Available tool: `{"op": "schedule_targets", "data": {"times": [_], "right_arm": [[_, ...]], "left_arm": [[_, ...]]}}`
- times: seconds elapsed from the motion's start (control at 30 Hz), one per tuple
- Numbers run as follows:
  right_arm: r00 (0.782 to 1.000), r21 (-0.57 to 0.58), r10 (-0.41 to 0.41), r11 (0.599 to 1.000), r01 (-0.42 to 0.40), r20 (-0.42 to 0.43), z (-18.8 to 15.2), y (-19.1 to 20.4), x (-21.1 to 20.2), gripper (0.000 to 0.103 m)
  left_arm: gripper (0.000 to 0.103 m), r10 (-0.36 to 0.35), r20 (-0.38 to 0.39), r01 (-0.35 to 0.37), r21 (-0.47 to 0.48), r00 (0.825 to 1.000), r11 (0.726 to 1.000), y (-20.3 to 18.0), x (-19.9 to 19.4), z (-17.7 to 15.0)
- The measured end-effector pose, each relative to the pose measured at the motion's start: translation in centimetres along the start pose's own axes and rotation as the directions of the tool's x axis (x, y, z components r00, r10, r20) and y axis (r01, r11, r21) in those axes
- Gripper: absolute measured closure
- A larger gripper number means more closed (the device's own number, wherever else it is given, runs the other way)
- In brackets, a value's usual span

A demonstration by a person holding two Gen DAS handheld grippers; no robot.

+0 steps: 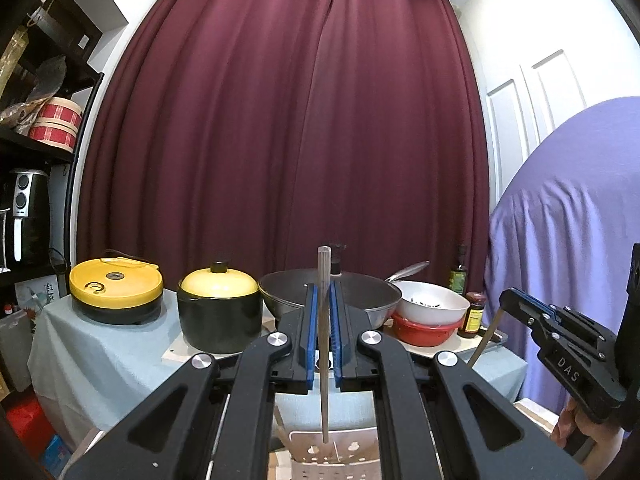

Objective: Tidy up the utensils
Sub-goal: 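Lift both held chopsticks and carry them above the white basket, then open both tools to release the chopsticks into the basket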

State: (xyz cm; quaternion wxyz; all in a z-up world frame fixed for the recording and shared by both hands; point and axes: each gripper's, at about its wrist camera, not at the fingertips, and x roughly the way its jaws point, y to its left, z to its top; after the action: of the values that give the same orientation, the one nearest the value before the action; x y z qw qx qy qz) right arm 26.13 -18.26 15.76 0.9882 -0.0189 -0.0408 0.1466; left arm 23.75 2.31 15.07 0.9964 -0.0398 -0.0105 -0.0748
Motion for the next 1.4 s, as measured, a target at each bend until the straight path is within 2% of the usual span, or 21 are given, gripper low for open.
{"op": "schedule_targets", "data": {"times": [0.33,0.63,0.9,1.2,1.3,1.37,1.4], "right_arm": [[0.996,0.029,-0.004,1.000,0.007,-0.094,-4.3,-0.5,3.5,0.097],[0.987,0.029,-0.004,1.000,0.009,-0.158,-6.9,0.0,4.9,0.096],[0.977,0.024,-0.008,1.000,0.013,-0.213,-8.9,0.3,5.5,0.096],[0.971,0.029,-0.013,0.999,0.021,-0.237,-9.4,0.4,5.6,0.096],[0.971,0.032,-0.014,0.999,0.023,-0.240,-9.5,0.4,5.4,0.092],[0.971,0.033,-0.022,0.999,0.031,-0.237,-9.5,0.3,5.3,0.077],[0.972,0.035,-0.023,0.999,0.032,-0.235,-9.5,0.2,5.2,0.076]], "left_arm": [[0.096,0.009,-0.086,-0.006,0.030,0.996,1.000,-0.5,3.0,-3.8],[0.096,0.022,-0.154,-0.017,0.032,0.988,0.999,-0.6,4.4,-6.8],[0.096,0.028,-0.192,-0.020,0.041,0.981,0.999,-0.8,5.0,-8.1],[0.096,0.033,-0.223,-0.024,0.042,0.974,0.999,-0.9,5.4,-8.7],[0.096,0.030,-0.233,-0.023,0.034,0.972,0.999,-0.9,5.4,-8.9],[0.094,0.034,-0.235,-0.026,0.036,0.971,0.999,-0.9,5.4,-8.9],[0.089,0.035,-0.237,-0.027,0.036,0.971,0.999,-0.9,5.4,-8.9]]}}
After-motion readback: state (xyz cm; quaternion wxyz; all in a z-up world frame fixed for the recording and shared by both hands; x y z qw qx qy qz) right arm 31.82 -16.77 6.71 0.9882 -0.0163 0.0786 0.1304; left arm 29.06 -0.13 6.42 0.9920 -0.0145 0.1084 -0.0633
